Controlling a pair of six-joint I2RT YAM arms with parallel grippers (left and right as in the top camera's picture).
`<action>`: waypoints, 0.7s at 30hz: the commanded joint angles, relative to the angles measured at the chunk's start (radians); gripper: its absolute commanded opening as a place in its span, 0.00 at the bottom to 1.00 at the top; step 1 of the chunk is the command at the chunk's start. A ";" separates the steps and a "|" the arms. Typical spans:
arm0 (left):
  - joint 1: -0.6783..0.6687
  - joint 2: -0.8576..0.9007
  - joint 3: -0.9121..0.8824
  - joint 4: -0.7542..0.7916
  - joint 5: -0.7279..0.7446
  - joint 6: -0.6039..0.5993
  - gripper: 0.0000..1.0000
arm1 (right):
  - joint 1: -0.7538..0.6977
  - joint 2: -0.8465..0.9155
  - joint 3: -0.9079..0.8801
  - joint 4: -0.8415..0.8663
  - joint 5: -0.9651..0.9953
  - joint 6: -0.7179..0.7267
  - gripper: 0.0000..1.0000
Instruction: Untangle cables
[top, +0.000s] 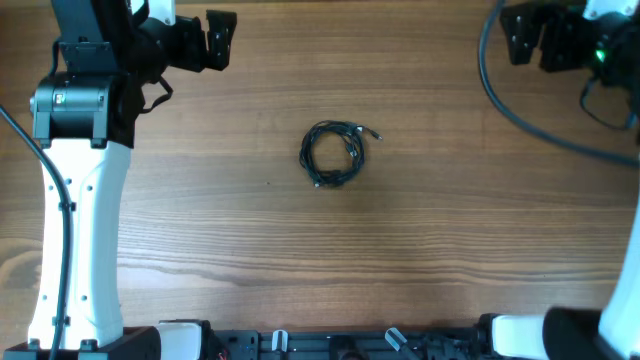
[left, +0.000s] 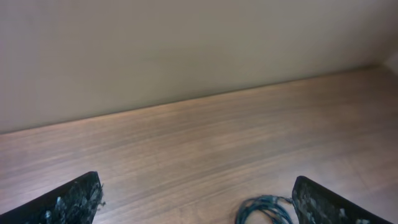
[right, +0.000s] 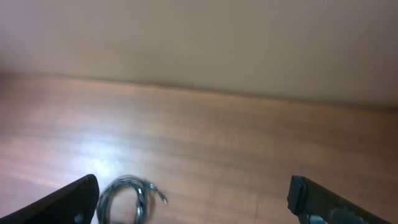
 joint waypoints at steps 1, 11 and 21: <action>0.005 -0.004 0.020 -0.027 0.047 -0.010 1.00 | -0.004 0.073 0.035 -0.048 0.017 -0.042 1.00; 0.005 -0.004 0.020 -0.083 0.047 -0.009 1.00 | -0.004 0.101 0.035 -0.093 0.054 -0.058 1.00; 0.001 0.032 0.020 -0.153 0.085 -0.006 0.92 | -0.004 0.101 0.033 -0.112 0.051 -0.032 1.00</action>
